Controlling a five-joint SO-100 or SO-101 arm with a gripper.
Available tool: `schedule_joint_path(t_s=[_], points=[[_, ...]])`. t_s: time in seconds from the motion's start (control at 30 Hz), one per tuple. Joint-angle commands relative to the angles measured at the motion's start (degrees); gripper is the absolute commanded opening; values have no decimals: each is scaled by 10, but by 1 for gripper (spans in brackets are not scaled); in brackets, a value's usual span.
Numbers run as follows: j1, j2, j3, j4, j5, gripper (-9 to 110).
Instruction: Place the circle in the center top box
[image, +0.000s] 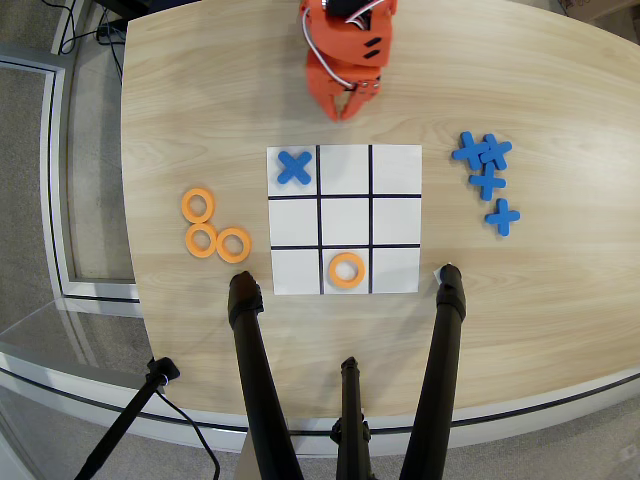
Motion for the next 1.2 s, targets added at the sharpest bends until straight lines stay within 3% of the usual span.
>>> schedule_joint_path(t_s=[0.0,0.1,0.47,0.57,1.17], points=[[102,-1,33,-3,4,0],[192,1,33,1,4,0],[727,20,33,-3,4,0],[826,20,33,-3,4,0],[802,20,33,-3,4,0]])
